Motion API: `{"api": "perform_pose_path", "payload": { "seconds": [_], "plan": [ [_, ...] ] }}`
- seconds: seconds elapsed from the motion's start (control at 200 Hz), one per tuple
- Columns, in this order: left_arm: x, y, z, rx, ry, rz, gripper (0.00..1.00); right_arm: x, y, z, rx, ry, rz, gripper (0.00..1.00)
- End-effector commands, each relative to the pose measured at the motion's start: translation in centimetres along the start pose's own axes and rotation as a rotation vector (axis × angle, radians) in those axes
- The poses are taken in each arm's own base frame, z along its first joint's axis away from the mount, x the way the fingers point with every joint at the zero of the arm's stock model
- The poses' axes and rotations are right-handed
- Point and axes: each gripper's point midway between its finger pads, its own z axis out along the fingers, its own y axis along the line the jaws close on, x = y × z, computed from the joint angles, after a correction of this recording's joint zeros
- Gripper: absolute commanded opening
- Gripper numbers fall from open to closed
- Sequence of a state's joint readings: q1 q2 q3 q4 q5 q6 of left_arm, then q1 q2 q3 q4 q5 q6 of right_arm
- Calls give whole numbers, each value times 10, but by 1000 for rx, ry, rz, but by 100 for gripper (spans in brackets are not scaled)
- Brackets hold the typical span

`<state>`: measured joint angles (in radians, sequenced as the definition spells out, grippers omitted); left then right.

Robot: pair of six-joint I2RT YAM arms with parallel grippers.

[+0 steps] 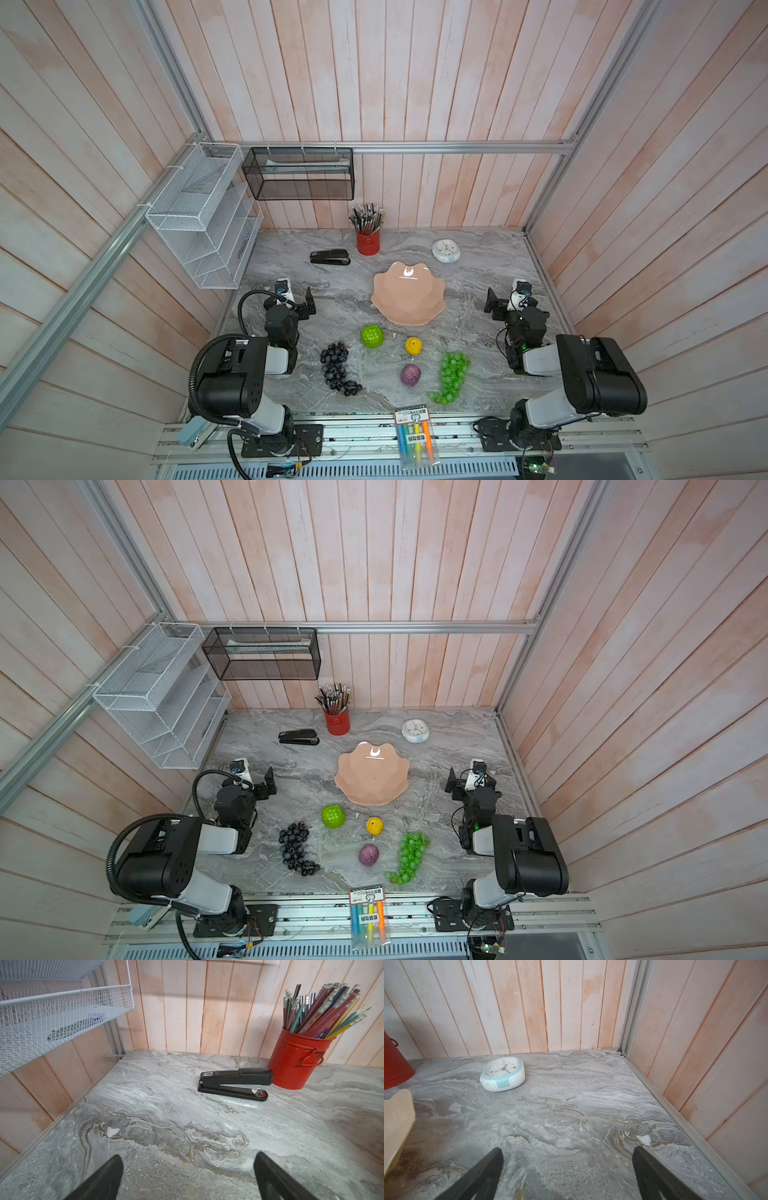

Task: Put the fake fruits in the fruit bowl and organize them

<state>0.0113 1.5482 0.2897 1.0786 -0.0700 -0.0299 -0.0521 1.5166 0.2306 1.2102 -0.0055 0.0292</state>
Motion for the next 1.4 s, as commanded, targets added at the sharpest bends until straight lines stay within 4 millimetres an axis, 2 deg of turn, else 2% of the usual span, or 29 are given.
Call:
{"api": "perform_pose_path", "payload": {
  "seconds": [0.0,0.79,0.84,0.955,1.035,1.13,1.19,1.24,1.28,1.395],
  "plan": [
    [-9,-2,-1,9,-35,-4,100,-3,3,3,-15,-3,-7,98],
    [-10,-2,-2,8,-40,-4,100,-3,2,4,-10,0,-4,98],
    [-13,6,-2,-42,-48,-23,100,-4,-3,4,25,-2,6,98],
    [-20,16,6,-105,17,-35,100,-23,-13,2,88,-39,32,98],
    [-37,20,17,-144,89,-49,100,-35,-14,3,93,-9,39,98],
    [-55,31,21,-233,153,-110,100,-55,-16,1,115,34,149,96],
    [-62,31,20,-267,204,-153,100,-67,-8,1,78,86,223,91],
    [-61,25,16,-283,261,-189,100,-78,12,1,-15,124,254,85],
    [-56,20,11,-309,305,-223,100,-85,30,-1,-64,159,258,85],
    [-51,-28,-1,-218,398,-215,97,-91,87,-20,-169,274,189,85]
  ]
}}
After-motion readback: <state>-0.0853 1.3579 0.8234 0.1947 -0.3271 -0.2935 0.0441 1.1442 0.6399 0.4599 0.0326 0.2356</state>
